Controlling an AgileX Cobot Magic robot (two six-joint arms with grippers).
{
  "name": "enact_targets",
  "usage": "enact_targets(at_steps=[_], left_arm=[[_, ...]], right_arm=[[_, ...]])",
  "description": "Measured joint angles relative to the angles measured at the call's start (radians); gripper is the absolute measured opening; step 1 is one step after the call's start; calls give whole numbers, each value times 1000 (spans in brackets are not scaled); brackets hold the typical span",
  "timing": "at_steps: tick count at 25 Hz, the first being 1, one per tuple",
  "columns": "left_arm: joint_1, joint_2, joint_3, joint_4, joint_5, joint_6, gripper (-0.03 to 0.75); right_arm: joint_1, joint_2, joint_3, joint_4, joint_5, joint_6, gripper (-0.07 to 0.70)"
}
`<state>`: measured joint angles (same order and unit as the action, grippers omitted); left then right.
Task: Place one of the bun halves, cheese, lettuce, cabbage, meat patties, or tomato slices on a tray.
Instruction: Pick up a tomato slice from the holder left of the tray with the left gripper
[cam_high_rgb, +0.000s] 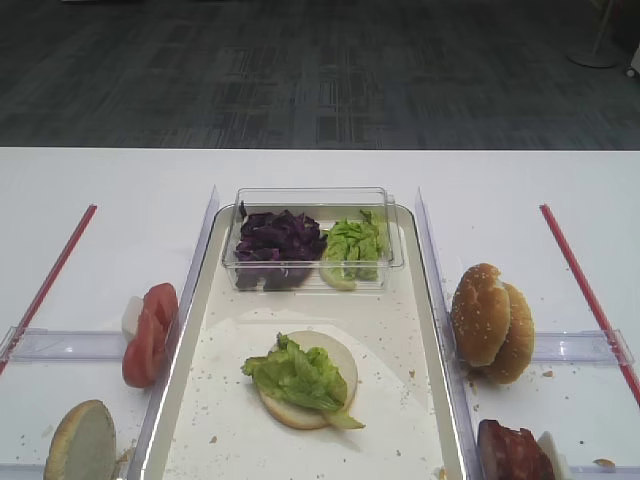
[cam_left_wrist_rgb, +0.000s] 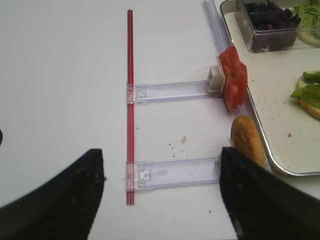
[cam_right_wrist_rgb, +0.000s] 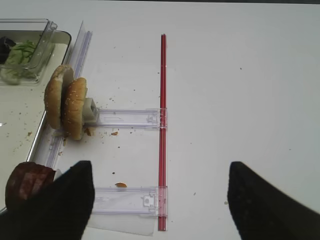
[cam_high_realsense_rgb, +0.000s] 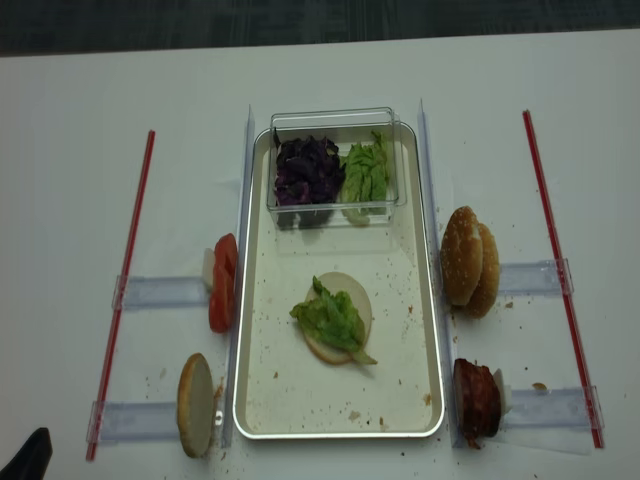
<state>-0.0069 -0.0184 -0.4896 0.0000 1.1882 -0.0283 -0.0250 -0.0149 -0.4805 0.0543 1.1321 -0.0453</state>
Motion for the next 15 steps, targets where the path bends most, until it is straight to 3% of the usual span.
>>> enact_targets(at_steps=[6,15], left_arm=[[0,44,0,-14,-5,20,454],[0,377,-96,-84,-161,45,454]], right_arm=[[0,0,0,0,0,0,571],[0,0,0,0,0,0,571]])
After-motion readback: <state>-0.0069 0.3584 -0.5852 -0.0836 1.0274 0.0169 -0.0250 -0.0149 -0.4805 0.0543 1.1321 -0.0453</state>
